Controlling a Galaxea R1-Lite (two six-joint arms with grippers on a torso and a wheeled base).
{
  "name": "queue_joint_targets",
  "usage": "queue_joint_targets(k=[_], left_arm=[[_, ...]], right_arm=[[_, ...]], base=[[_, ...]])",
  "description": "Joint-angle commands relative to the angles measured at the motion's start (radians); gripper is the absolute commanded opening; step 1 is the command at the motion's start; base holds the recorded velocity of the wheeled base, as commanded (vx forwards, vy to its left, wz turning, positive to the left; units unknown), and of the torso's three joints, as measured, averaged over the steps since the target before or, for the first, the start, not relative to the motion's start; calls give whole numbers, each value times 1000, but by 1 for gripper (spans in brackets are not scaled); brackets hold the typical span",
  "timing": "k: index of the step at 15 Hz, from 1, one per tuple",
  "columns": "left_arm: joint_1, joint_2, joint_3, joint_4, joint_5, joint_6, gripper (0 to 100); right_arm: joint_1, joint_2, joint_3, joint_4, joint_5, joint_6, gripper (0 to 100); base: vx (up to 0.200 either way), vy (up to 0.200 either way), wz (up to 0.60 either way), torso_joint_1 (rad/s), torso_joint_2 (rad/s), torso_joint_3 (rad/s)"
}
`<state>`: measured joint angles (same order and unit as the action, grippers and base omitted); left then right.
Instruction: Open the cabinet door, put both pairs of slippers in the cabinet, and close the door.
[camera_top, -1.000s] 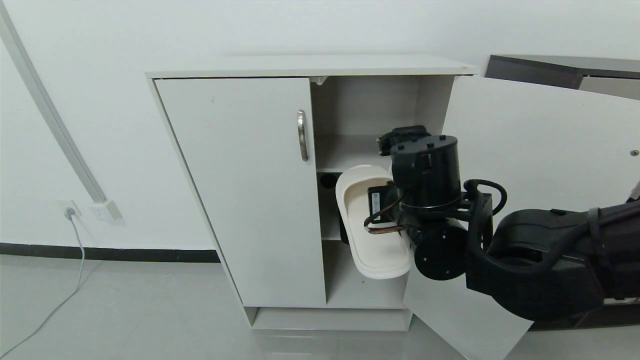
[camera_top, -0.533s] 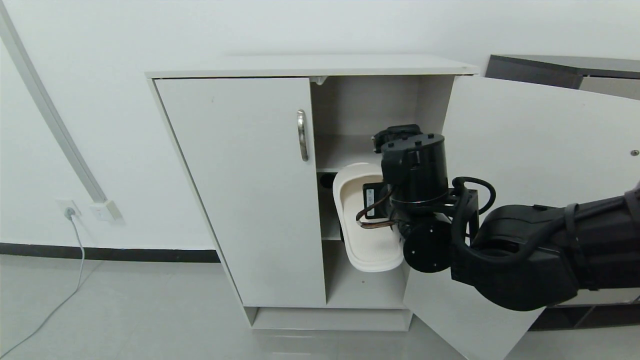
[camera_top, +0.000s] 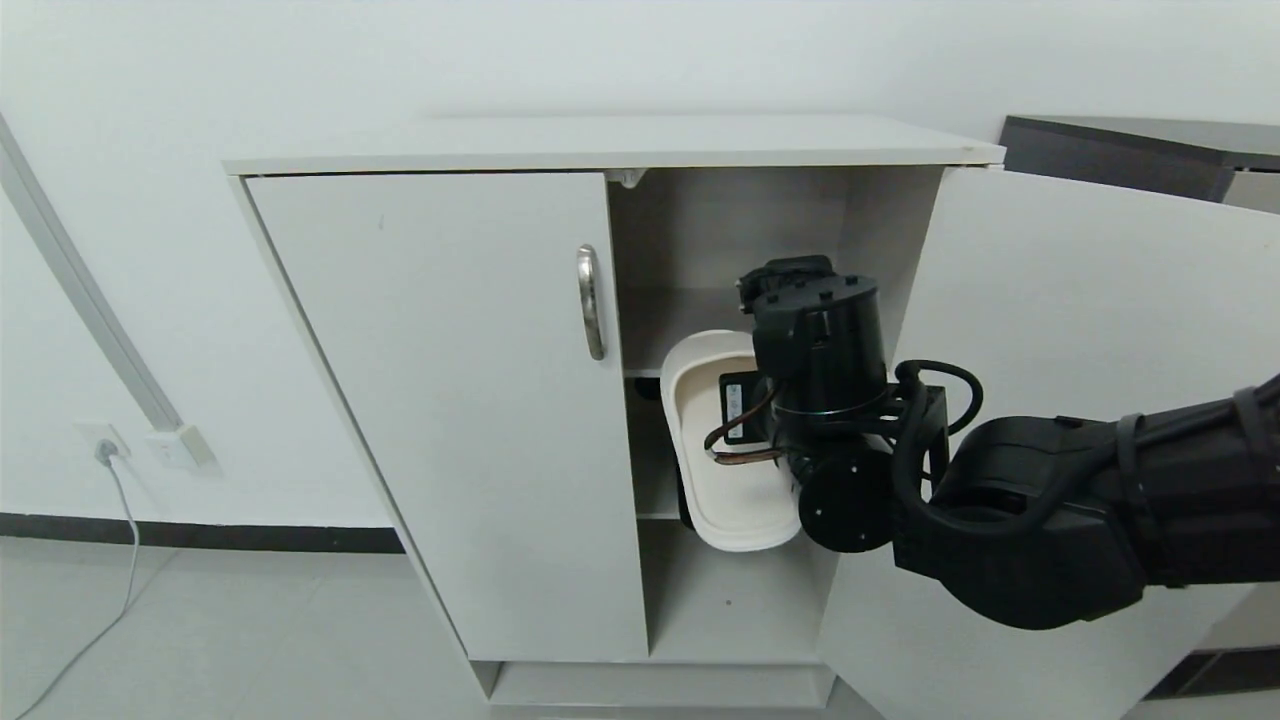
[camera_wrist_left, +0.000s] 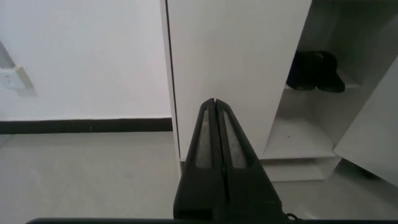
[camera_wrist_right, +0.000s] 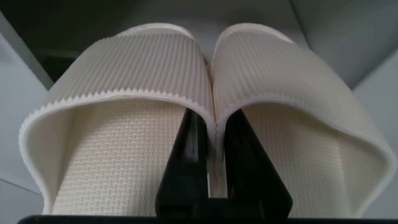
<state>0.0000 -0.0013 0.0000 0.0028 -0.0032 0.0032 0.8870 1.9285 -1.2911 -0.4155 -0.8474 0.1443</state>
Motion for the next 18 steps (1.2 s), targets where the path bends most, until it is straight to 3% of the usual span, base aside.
queue_joint_targets(k=[1,5,7,18], left_arm=[[0,1,0,0,0,-2,0],[0,1,0,0,2,-3,0],[0,1,0,0,2,-3,0],[0,1,0,0,3,-9,0]], right_arm=[[-2,-2,-1,0,-1,0,0],[-2,3,3,-5,-1,11,0],[-13,26,-16,-5,4,35,0],[-122,236,-415,141,33,24,0]], base=[[200,0,0,2,2,2],[200,0,0,2,-1,1],[0,0,0,0,0,0],[0,0,0,0,0,0]])
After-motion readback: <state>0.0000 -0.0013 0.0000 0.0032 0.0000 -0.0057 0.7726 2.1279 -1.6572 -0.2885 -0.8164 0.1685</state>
